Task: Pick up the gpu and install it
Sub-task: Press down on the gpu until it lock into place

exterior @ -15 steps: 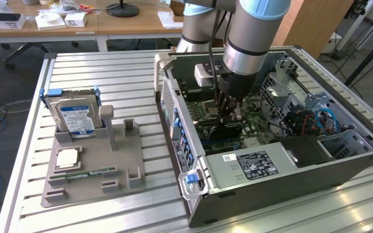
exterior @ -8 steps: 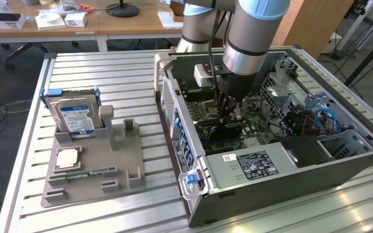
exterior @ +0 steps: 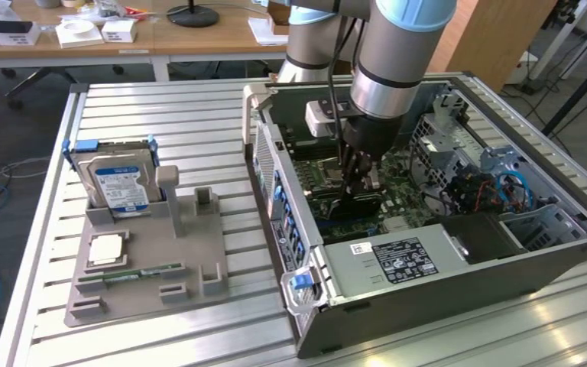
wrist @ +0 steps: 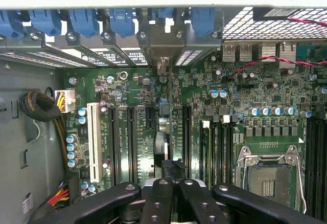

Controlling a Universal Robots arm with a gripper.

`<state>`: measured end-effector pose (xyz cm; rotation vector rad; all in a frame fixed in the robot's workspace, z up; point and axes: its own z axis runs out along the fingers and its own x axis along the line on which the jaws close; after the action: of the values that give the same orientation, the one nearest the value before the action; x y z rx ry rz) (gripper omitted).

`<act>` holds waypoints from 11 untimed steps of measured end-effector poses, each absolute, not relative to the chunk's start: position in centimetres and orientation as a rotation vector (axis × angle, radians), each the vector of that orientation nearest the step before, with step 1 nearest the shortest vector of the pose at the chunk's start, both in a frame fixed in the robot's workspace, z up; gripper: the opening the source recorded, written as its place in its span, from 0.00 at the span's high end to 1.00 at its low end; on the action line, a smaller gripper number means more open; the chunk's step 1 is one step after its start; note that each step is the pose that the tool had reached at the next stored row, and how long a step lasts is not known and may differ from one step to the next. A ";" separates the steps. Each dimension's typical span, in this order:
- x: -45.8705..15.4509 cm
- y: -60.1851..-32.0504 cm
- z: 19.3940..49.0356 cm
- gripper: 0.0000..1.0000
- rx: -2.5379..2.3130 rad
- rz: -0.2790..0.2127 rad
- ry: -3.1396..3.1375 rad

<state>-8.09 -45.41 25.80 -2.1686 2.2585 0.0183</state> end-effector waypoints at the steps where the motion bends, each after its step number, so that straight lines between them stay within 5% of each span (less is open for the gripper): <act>1: -8.1 -45.4 25.8 0.90 -2.169 0.018 2.259; 11: -8.1 -45.4 25.8 0.90 -2.169 0.018 2.258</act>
<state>-8.09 -45.41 25.78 -2.1686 2.2585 0.0183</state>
